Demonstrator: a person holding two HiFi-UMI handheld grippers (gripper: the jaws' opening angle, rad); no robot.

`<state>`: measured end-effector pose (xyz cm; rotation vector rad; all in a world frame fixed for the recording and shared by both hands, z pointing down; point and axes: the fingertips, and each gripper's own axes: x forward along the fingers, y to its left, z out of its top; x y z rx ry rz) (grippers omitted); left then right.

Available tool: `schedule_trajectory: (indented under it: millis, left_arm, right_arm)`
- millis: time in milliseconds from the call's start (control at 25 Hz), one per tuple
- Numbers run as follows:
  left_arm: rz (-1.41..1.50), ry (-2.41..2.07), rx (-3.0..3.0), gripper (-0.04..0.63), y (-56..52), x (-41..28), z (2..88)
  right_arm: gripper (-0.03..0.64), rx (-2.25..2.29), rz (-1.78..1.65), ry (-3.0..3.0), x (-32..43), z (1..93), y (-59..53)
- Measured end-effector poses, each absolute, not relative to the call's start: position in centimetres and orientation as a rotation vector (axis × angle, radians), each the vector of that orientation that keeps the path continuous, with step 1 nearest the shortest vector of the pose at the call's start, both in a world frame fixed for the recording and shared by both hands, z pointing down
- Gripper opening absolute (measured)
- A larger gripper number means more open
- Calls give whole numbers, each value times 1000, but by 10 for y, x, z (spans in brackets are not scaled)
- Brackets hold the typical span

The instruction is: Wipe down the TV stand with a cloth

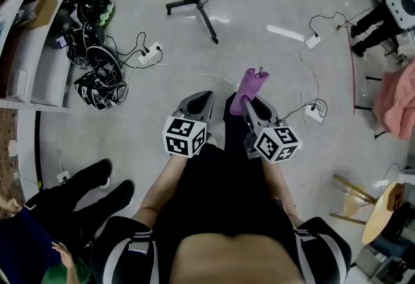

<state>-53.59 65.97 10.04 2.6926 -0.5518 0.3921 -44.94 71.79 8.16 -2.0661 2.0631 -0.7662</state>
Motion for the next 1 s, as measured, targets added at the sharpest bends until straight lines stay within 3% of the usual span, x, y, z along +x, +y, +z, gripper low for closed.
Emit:
schedule_trajectory:
  millis: [400, 1000]
  left_arm:
    - [421, -558, 2658, 8, 622, -503, 112]
    - [393, -631, 2659, 8, 507, -383, 89]
  right_arm:
    - [95, -2017, -793, 2044, -412, 85, 670]
    - [95, -1933, -798, 2115, -295, 66, 549]
